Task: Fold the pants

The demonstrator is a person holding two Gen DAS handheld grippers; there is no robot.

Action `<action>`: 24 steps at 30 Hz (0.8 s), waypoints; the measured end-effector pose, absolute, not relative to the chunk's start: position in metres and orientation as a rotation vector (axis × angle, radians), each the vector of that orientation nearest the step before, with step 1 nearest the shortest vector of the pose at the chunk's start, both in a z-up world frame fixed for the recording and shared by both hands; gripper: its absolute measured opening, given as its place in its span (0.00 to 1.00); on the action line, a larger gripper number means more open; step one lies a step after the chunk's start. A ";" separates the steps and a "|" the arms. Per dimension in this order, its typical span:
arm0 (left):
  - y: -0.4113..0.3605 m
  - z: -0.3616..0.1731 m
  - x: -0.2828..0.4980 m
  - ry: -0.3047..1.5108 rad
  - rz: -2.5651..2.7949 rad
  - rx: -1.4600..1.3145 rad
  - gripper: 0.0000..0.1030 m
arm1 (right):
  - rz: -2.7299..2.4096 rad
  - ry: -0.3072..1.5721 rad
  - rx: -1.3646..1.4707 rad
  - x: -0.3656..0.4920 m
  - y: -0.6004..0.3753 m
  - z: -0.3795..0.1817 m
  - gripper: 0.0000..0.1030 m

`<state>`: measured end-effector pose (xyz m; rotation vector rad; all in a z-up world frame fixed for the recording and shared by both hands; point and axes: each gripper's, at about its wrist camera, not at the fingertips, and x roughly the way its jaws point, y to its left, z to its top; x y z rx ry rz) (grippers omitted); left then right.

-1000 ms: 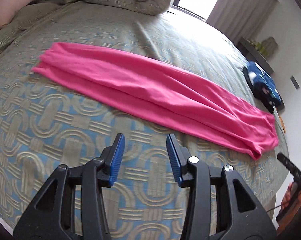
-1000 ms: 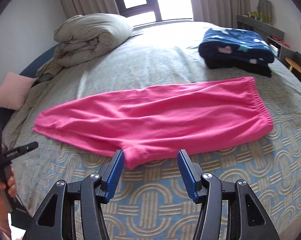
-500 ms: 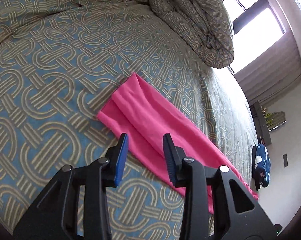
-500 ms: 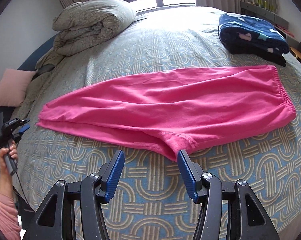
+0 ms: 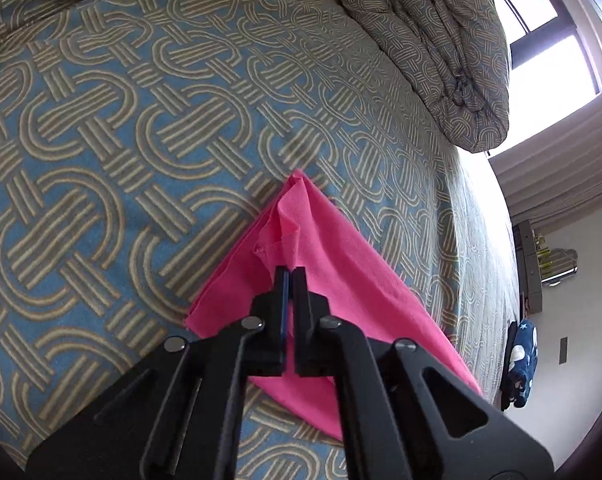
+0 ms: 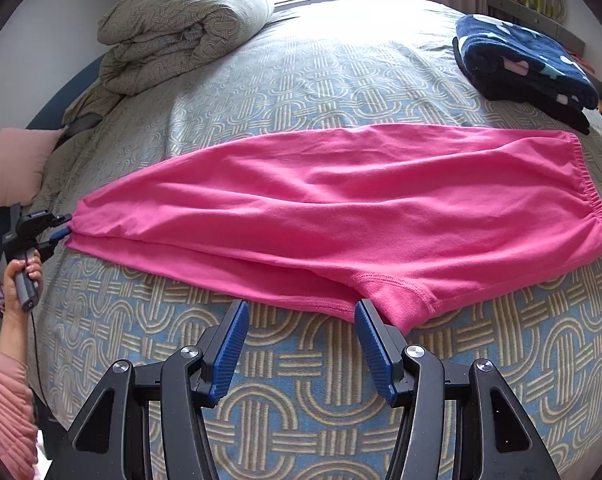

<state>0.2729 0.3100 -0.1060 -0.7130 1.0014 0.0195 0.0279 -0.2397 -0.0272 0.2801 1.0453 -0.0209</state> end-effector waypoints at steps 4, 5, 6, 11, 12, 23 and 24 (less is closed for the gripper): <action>0.309 -0.090 0.272 0.968 0.019 -0.649 0.02 | -0.036 1.017 0.261 0.022 -0.242 -0.025 0.54; 0.309 -0.086 0.270 0.960 0.016 -0.640 0.02 | -0.054 1.015 0.254 0.020 -0.245 -0.026 0.54; 0.309 -0.082 0.268 0.953 0.015 -0.629 0.02 | -0.078 1.016 0.242 0.019 -0.249 -0.027 0.54; 0.309 -0.070 0.265 0.939 0.012 -0.587 0.02 | -0.176 1.024 0.160 0.001 -0.264 -0.032 0.54; 0.309 -0.068 0.266 0.940 0.015 -0.579 0.02 | -0.185 1.024 0.138 -0.003 -0.265 -0.033 0.54; 0.306 -0.070 0.275 0.959 0.033 -0.558 0.02 | -0.166 1.005 -0.129 0.020 -0.237 -0.048 0.54; 0.306 -0.070 0.275 0.961 0.033 -0.558 0.02 | -0.172 1.019 -0.148 0.027 -0.236 -0.053 0.54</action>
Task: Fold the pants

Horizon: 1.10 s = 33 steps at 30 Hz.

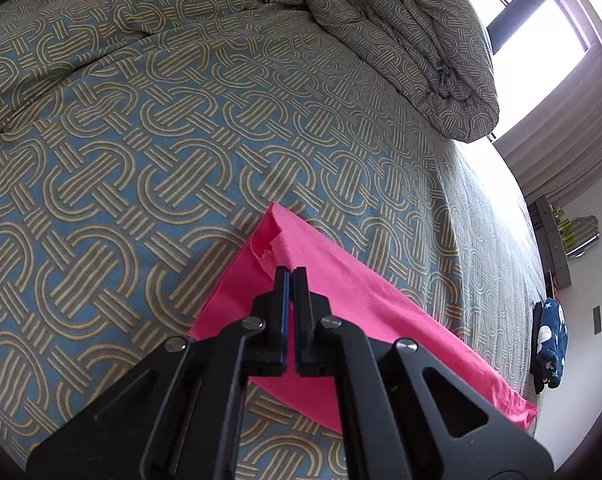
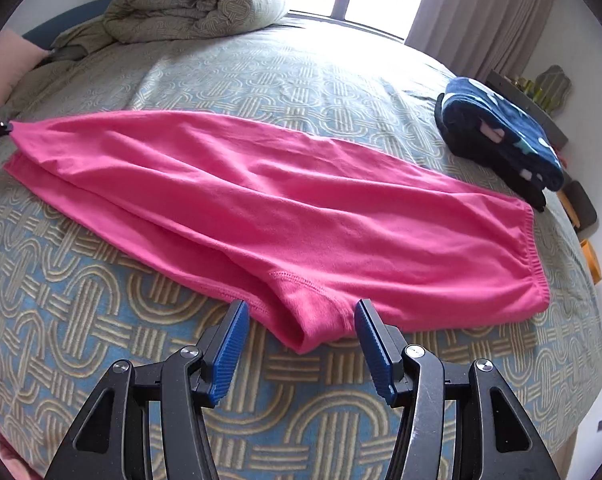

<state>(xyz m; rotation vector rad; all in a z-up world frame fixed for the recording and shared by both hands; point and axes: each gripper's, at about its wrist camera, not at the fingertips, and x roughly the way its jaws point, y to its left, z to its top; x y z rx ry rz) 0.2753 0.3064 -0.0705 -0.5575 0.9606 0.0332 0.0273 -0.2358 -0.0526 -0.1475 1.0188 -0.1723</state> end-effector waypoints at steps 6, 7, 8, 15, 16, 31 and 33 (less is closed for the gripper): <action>0.309 -0.075 0.276 0.976 0.033 -0.562 0.02 | -0.284 1.082 -0.188 0.048 -0.241 -0.072 0.47; 0.309 -0.075 0.276 0.978 0.033 -0.560 0.02 | -0.283 1.082 -0.182 0.048 -0.242 -0.072 0.46; 0.309 -0.075 0.276 0.979 0.033 -0.559 0.02 | -0.281 1.078 -0.185 0.047 -0.241 -0.071 0.46; 0.306 -0.076 0.278 0.980 0.034 -0.547 0.02 | -0.272 1.058 -0.307 0.042 -0.225 -0.073 0.46; 0.306 -0.077 0.279 0.982 0.035 -0.545 0.02 | -0.289 1.067 -0.309 0.046 -0.228 -0.076 0.46; 0.330 -0.042 0.256 0.884 0.048 -0.560 0.02 | -0.191 0.867 -0.132 0.015 -0.243 -0.016 0.02; 0.339 -0.051 0.253 0.910 0.085 -0.540 0.02 | -0.164 0.893 -0.150 0.011 -0.246 -0.019 0.02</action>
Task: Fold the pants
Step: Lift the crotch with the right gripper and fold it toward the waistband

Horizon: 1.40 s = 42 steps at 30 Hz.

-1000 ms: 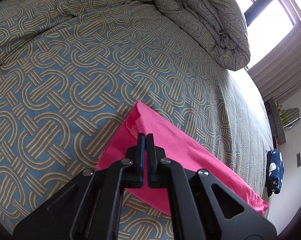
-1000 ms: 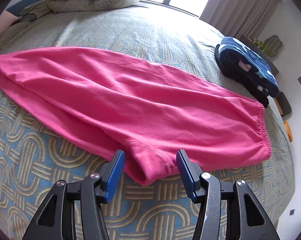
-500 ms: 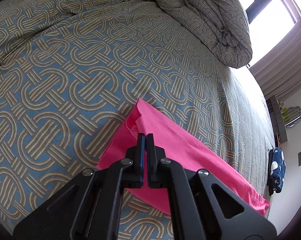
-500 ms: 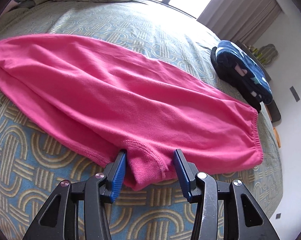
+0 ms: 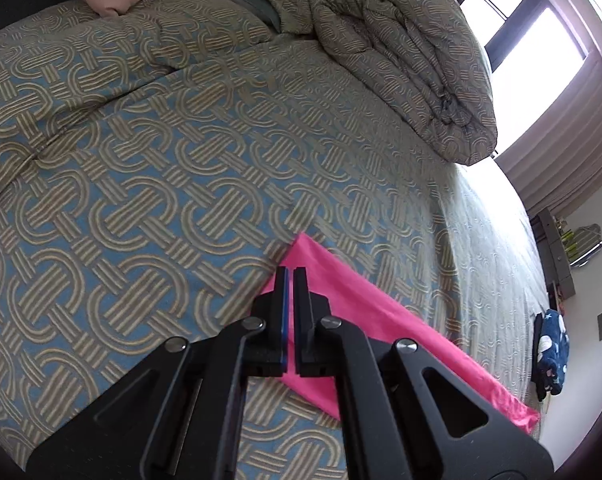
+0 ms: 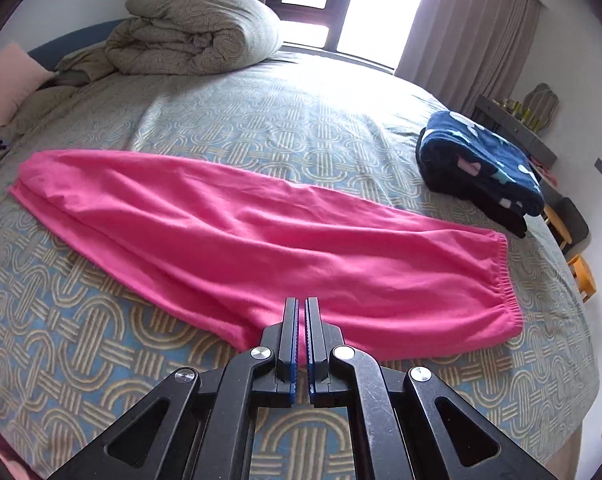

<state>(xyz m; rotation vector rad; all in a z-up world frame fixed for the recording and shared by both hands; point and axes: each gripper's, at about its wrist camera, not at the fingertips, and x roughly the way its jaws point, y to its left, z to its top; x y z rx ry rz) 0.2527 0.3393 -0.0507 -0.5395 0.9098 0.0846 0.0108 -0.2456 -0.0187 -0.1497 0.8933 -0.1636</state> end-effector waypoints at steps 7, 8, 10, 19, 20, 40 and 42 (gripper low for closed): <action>0.339 -0.093 0.241 1.010 0.047 -0.590 0.02 | -0.141 0.979 -0.073 0.012 -0.252 -0.044 0.06; 0.336 -0.094 0.242 1.015 0.034 -0.595 0.02 | -0.134 0.977 -0.072 0.013 -0.250 -0.043 0.08; 0.329 -0.094 0.246 1.019 0.010 -0.597 0.02 | -0.112 0.970 -0.056 0.016 -0.247 -0.040 0.11; 0.298 -0.113 0.274 1.126 -0.042 -0.605 0.27 | 0.091 0.958 0.314 0.020 -0.246 -0.039 0.15; 0.296 -0.115 0.275 1.130 -0.041 -0.610 0.28 | 0.116 0.960 0.375 0.020 -0.248 -0.041 0.16; 0.288 -0.092 0.290 1.025 -0.073 -0.611 0.02 | 0.153 0.924 1.047 0.015 -0.294 -0.081 0.22; 0.288 -0.092 0.289 1.028 -0.072 -0.609 0.02 | 0.136 0.933 1.078 0.016 -0.296 -0.086 0.29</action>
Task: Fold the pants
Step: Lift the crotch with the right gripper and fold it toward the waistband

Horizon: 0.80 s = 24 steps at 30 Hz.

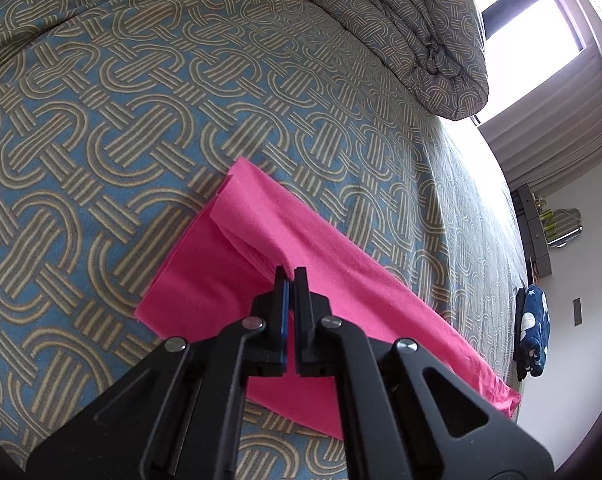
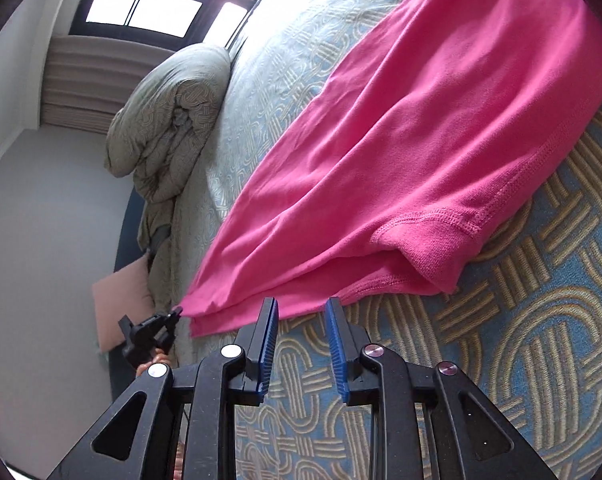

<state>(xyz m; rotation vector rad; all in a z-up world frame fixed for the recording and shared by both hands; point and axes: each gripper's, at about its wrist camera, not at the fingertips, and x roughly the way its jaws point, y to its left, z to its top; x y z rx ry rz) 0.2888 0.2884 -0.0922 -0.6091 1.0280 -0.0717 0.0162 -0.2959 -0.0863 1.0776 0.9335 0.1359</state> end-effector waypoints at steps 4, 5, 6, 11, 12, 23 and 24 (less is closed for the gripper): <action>0.287 -0.090 0.285 1.024 -0.068 -0.590 0.02 | 0.102 0.922 1.108 0.021 -0.302 -0.090 0.34; 0.287 -0.090 0.285 1.023 -0.068 -0.584 0.02 | 0.101 0.913 1.105 0.023 -0.302 -0.088 0.34; 0.287 -0.089 0.284 1.021 -0.069 -0.579 0.02 | 0.098 0.905 1.102 0.024 -0.302 -0.087 0.34; 0.286 -0.084 0.281 1.011 -0.072 -0.562 0.02 | 0.028 0.926 1.100 0.038 -0.296 -0.089 0.39; 0.285 -0.084 0.281 1.011 -0.074 -0.555 0.02 | 0.008 0.936 1.107 0.041 -0.294 -0.092 0.39; 0.288 -0.081 0.276 0.987 -0.077 -0.542 0.02 | -0.234 0.870 1.068 0.067 -0.288 -0.095 0.03; 0.288 -0.080 0.276 0.984 -0.078 -0.540 0.02 | -0.239 0.881 1.052 0.068 -0.287 -0.096 0.03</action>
